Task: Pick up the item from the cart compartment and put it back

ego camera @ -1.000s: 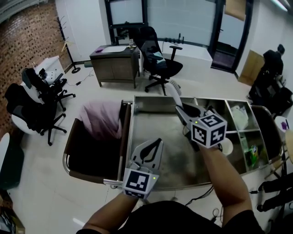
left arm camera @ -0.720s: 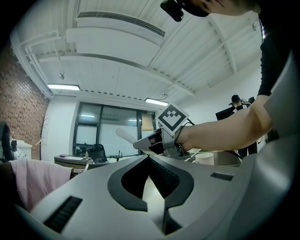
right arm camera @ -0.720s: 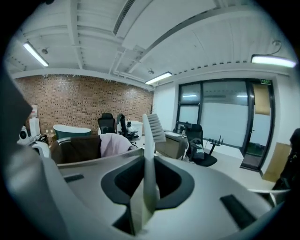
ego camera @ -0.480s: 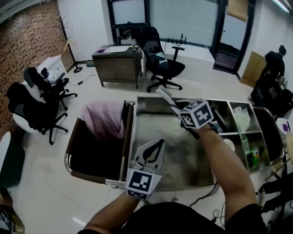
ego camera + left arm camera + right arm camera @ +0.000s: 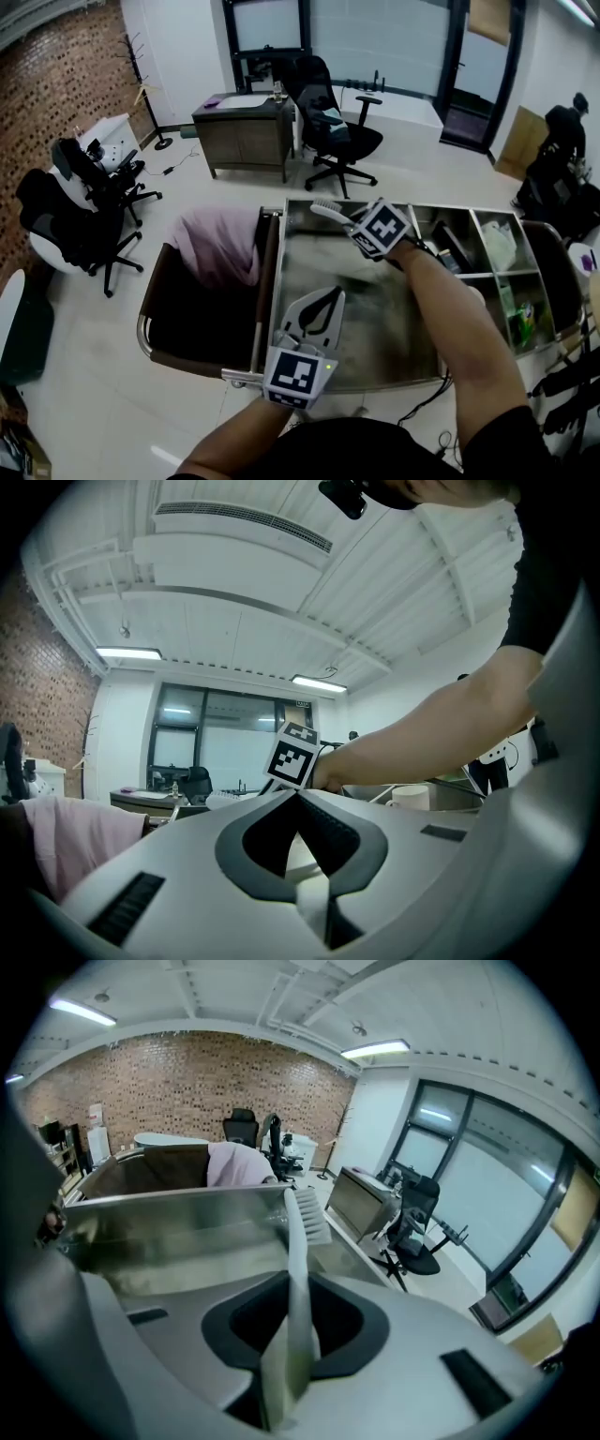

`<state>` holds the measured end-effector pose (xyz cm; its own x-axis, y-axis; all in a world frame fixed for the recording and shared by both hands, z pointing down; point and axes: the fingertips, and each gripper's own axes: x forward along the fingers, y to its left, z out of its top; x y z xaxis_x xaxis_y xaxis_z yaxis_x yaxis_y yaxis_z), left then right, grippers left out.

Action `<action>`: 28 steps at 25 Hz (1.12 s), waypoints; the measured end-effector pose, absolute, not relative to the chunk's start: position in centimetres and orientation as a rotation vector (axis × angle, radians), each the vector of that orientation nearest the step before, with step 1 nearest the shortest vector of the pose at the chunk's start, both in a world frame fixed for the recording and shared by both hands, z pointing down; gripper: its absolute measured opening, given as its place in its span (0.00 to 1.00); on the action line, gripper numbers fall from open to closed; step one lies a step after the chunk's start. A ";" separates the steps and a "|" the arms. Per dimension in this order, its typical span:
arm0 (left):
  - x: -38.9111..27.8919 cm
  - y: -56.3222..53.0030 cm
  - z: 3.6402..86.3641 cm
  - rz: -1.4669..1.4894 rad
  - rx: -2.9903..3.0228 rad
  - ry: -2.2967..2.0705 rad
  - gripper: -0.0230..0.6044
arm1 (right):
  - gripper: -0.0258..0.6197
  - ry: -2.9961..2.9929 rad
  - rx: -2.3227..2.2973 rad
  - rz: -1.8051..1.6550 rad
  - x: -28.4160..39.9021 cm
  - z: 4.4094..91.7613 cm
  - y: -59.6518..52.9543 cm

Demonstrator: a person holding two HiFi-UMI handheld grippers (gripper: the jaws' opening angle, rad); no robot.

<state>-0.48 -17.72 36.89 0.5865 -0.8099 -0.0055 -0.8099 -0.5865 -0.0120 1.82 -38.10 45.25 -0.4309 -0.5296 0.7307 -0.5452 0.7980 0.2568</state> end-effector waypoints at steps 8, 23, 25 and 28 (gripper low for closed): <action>-0.4 -17.8 37.2 -0.006 -2.789 1.417 0.04 | 0.26 -2.101 0.846 -0.041 1.9 45.0 -39.5; -0.4 -17.9 37.3 -0.020 -2.795 1.421 0.04 | 0.23 -2.152 0.872 -0.026 2.1 43.6 -38.4; -0.4 -17.9 37.3 -0.020 -2.792 1.424 0.04 | 0.22 -2.163 0.879 -0.013 2.2 43.5 -38.3; -0.4 -17.9 37.3 -0.020 -2.791 1.423 0.04 | 0.18 -2.177 0.893 0.007 2.5 43.2 -38.1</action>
